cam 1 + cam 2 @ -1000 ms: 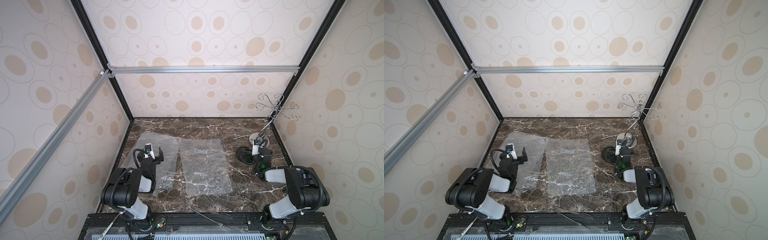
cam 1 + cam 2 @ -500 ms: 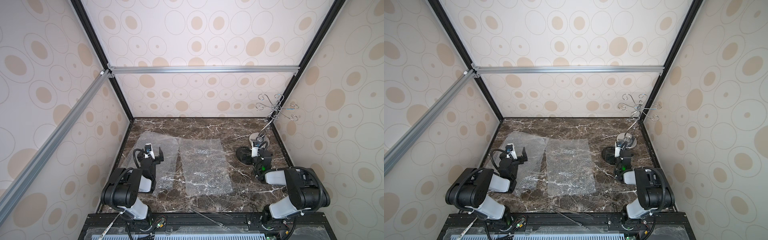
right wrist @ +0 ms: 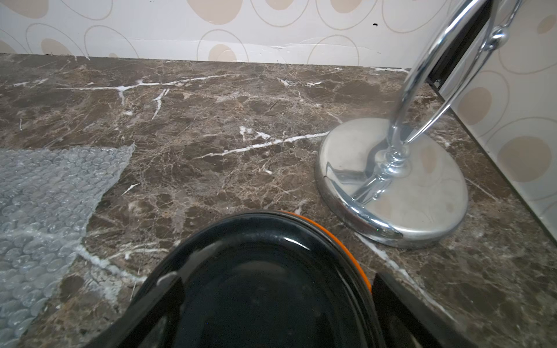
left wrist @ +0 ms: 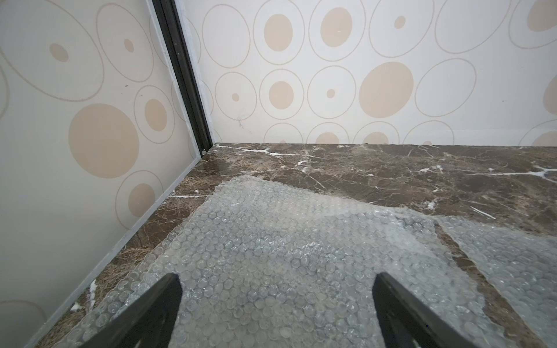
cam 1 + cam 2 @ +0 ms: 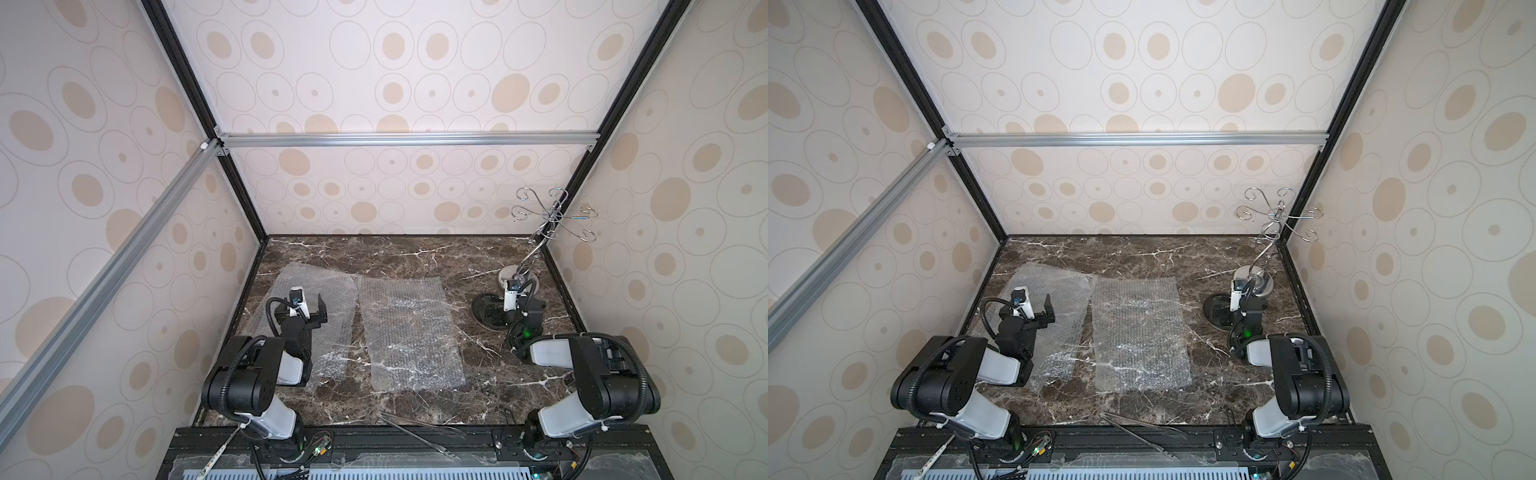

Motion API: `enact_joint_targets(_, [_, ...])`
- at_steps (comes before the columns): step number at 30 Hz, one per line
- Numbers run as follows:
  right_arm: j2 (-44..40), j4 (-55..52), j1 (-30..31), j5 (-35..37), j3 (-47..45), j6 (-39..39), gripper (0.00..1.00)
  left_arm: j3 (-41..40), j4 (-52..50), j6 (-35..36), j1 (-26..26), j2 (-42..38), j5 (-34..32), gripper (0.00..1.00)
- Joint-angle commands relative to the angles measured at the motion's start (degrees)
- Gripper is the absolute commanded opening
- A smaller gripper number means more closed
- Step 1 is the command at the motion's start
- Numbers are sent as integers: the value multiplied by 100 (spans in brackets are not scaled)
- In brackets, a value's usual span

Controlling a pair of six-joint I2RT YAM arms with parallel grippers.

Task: Unpack dinner plates from bubble wrap
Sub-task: Reset both arms

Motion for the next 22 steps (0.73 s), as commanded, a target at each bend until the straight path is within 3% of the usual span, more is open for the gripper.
enact_joint_targets(1, [-30,39,22,-17,16,-49,100,4,186,127,52,-4,36,100])
enact_joint_targets(5, [-97,623,27,-60,-335,-68,100,6,187,127,52,-4,36,100])
enact_joint_targets(9, [-11,-28,22,76,72,-19,100,3,186,127,52,-4,36,100])
enact_joint_targets(13, [-112,871,21,78,-474,-12,100,20,166,127,57,3,36,100])
enact_joint_targets(17, [-28,44,24,82,1,-19,100,50,131,128,50,22,36,100])
enact_joint_targets(22, [-24,77,20,54,-5,-28,100,12,184,148,51,5,57,100])
